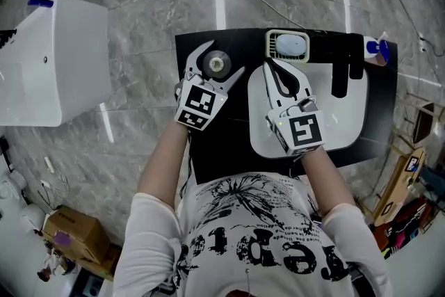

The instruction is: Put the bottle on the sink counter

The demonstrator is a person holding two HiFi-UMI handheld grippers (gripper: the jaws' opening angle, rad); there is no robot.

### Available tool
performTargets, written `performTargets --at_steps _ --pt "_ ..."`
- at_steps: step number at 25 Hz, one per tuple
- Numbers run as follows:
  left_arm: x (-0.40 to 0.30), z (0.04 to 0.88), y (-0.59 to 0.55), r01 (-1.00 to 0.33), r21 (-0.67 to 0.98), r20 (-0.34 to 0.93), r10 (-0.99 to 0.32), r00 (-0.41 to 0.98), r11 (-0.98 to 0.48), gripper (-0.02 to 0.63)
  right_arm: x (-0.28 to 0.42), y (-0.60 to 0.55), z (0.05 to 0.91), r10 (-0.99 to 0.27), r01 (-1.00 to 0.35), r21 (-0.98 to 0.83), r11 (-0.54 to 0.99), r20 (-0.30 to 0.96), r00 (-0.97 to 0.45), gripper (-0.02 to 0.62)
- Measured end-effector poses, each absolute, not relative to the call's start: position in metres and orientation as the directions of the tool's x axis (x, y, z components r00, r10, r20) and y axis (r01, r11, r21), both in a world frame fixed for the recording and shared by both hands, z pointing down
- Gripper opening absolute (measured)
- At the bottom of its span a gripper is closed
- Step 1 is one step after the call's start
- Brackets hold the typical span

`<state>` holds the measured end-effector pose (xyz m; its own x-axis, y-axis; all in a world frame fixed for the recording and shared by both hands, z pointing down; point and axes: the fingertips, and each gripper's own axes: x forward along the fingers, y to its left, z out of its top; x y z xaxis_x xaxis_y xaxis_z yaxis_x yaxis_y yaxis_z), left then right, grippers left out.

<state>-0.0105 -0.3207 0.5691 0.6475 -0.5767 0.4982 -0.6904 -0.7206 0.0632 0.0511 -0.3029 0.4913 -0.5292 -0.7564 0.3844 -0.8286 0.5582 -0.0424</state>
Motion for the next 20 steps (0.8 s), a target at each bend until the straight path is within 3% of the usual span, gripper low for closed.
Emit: performTargets --at_steps 6,14,15,16,20 --pt "-0.015 0.537 -0.321 -0.732 0.061 0.441 -0.639 0.630 -0.679 0.379 0.050 -0.293 0.470 -0.769 -0.824 -0.019 0.567 0.346 -0.537 0.015" --pt "-0.014 0.422 -0.274 -0.748 0.012 0.274 -0.718 0.640 -0.663 0.370 0.058 -0.247 0.418 -0.757 -0.798 -0.018 0.603 0.301 -0.579 0.015" --pt "-0.016 0.408 -0.266 -0.757 0.010 0.256 -0.730 0.634 -0.654 0.327 0.059 -0.242 0.410 -0.757 -0.794 -0.016 0.608 0.292 -0.585 0.015" --pt "-0.018 0.393 -0.259 -0.767 -0.001 0.235 -0.746 0.623 -0.641 0.239 0.060 -0.238 0.401 -0.757 -0.790 -0.010 0.614 0.279 -0.591 0.015" --pt "-0.019 0.335 -0.228 -0.797 -0.032 0.093 -0.796 0.598 -0.603 0.137 0.066 -0.219 0.367 -0.752 -0.773 0.001 0.635 0.233 -0.617 0.015"
